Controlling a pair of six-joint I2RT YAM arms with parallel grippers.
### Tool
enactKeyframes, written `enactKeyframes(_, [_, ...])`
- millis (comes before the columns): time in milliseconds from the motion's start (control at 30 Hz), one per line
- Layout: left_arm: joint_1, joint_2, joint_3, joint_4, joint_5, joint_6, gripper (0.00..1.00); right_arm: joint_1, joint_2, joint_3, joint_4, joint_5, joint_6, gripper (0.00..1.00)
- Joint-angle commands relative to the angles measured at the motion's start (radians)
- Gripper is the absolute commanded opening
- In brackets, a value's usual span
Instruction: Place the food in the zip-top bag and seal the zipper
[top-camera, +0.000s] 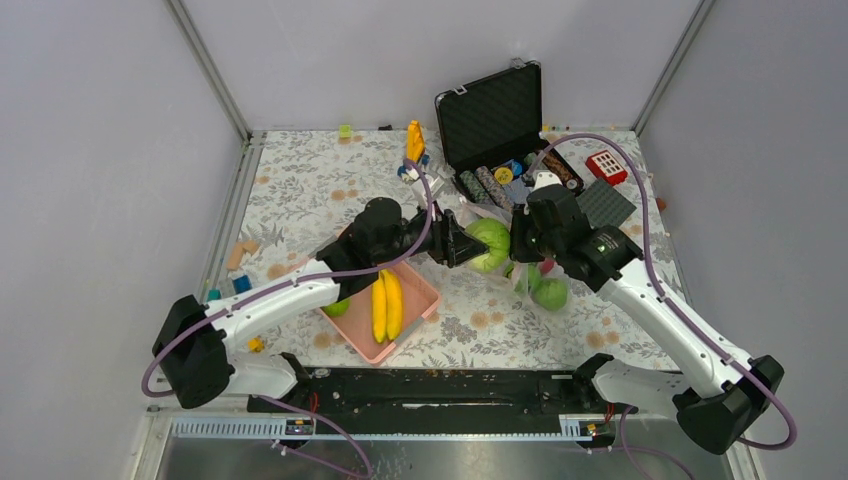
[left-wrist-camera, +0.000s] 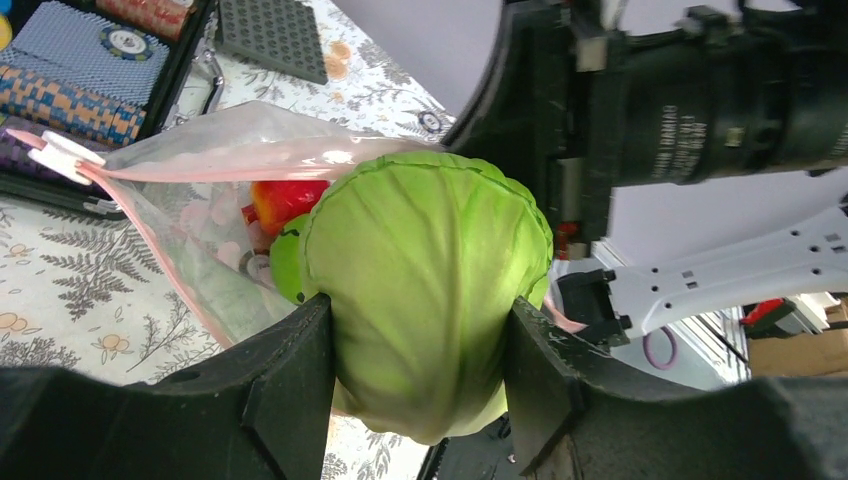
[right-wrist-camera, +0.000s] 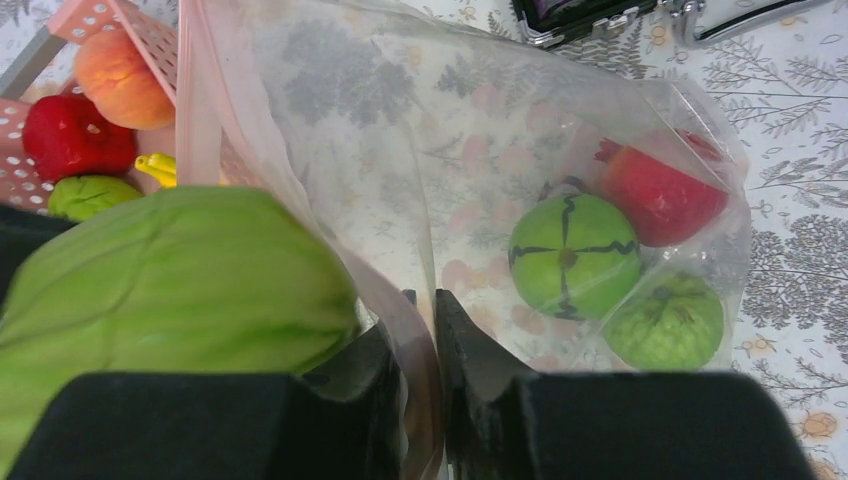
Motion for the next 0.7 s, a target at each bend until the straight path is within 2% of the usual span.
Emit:
enactKeyframes(0, [-0.012, 0.021, 0.063, 0.07, -0.096, 0.028, 0.24, -0.007, -0.023, 0.043, -0.008, -0.071, 0.031, 0.2])
enactKeyframes(400, [-0.092, 0.024, 0.101, -0.148, -0.306, 0.161, 0.24, -0.032, -0.075, 0.067, -0.008, -0.117, 0.088, 0.2])
enactKeyframes(500, [-0.105, 0.051, 0.132, -0.182, -0.319, 0.164, 0.25, -0.034, -0.077, 0.069, 0.002, -0.137, 0.093, 0.2])
enactKeyframes(633, [-0.117, 0.082, 0.182, -0.235, -0.353, 0.172, 0.41, -0.038, -0.08, 0.073, 0.002, -0.14, 0.091, 0.2])
enactKeyframes(667, [-0.118, 0.086, 0.192, -0.259, -0.352, 0.172, 0.48, -0.038, -0.082, 0.071, 0.002, -0.141, 0.091, 0.2])
